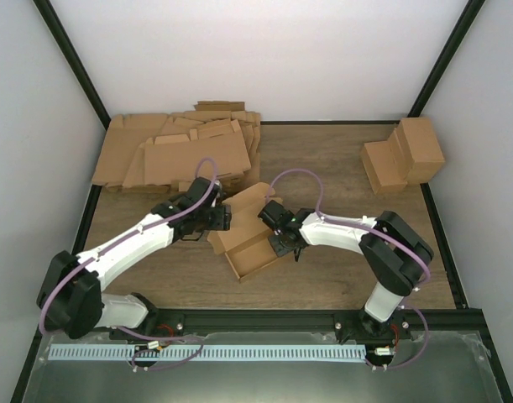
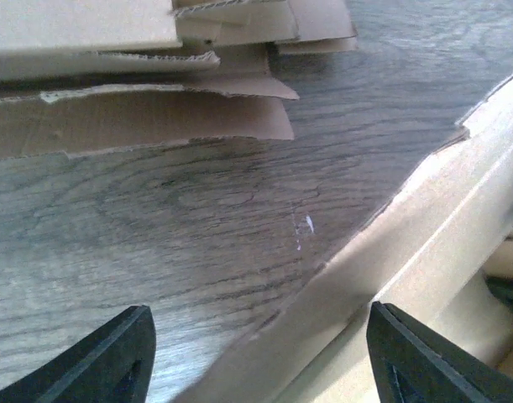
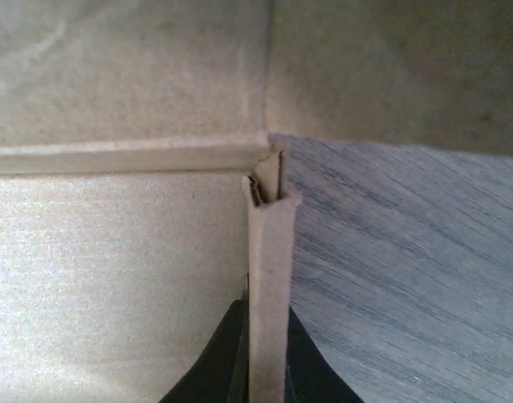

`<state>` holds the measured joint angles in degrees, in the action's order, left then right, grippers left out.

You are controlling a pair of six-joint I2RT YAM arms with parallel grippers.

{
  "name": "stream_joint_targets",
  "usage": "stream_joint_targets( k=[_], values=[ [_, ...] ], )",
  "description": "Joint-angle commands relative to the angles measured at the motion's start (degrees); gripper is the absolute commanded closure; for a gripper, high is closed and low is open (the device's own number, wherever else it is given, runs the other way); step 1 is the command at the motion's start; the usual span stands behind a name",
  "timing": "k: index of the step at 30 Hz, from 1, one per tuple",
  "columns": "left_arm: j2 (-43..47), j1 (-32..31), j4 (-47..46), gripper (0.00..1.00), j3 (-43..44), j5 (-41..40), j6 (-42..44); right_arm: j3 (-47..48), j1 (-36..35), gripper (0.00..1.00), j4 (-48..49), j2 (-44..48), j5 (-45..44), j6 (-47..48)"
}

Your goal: Fold the paper box

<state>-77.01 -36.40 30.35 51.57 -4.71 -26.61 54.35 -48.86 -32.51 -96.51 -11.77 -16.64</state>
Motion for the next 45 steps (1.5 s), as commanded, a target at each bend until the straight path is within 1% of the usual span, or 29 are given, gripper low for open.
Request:
stream_joint_targets(
  k=[1,4,6,8,9,11,12,14,16,20,24,27,32,34,37,39,43,45],
  values=[
    [6.19,-0.07,-0.39,0.23,1.98,-0.13,0.03,0.0,-0.27,0.99,0.38,2.16,-3.63,-2.37],
    [10.72,-0.07,1.02,0.13,2.85,-1.01,-0.24,0.14,0.7,0.99,0.84,2.66,-3.95,-4.08],
    [12.74,-0.07,2.03,0.08,3.21,-1.54,-0.4,0.31,2.38,0.99,1.29,2.86,-3.45,-5.38],
    [14.22,-0.07,3.08,0.04,3.22,-2.04,-0.48,0.32,4.08,0.99,2.27,3.07,-2.72,-6.81],
    [16.47,-0.07,3.95,0.01,2.51,-2.9,-0.47,0.24,5.56,0.99,3.47,3.21,-0.62,-8.06],
    [18.91,-0.07,3.17,0.0,0.79,-3.01,-0.21,-0.12,5.63,0.94,4.24,3.62,0.42,-8.46],
    [20.14,-0.07,2.61,0.0,-0.14,-2.9,-0.13,-0.43,5.62,0.91,4.7,4.02,1.06,-8.35],
    [21.94,-0.07,1.81,0.0,-2.01,-2.24,0.13,-1.29,5.62,0.72,5.47,5.37,2.07,-8.08],
    [22.43,-0.12,1.58,0.0,-3.39,-1.54,0.16,-2.51,5.62,0.56,6.6,7.83,2.88,-7.4],
    [21.4,-0.07,1.28,0.0,-5.44,-0.58,-0.81,-4.5,5.74,0.43,8.07,14.64,3.22,-5.95],
    [20.08,-0.08,0.38,0.02,-6.91,0.73,-1.79,-5.04,7.27,0.32,9.07,19.96,7.08,-3.35],
    [18.32,-0.08,-0.12,0.09,-7.3,1.45,-2.2,-4.18,8.96,0.21,9.56,21.93,9.38,-1.02],
    [13.95,-0.07,-0.4,0.27,-5.86,1.64,-2.64,-0.08,14.4,0.18,8.69,20.9,12.01,2.01],
    [12.57,-0.06,0.02,0.29,-4.52,0.02,-3.14,1.85,17.32,0.13,8.58,19.53,15.11,3.53],
    [10.39,-0.07,-0.05,0.32,-2.8,-0.38,-3.22,3.83,21.02,0.05,8.42,17.94,19.2,6.24],
    [8.64,-0.07,0.04,0.35,-1.63,-0.37,-3.19,5.44,23.36,0.06,8.16,16.52,22.28,7.77],
    [5.4,-0.07,0.02,0.39,0.12,0.2,-3.01,8.82,24.67,0.17,6.84,12.56,24.16,9.0],
    [4.12,-0.02,-0.12,0.41,0.89,0.92,-2.71,9.83,24.6,0.21,6.46,10.56,23.85,9.84]
  ],
)
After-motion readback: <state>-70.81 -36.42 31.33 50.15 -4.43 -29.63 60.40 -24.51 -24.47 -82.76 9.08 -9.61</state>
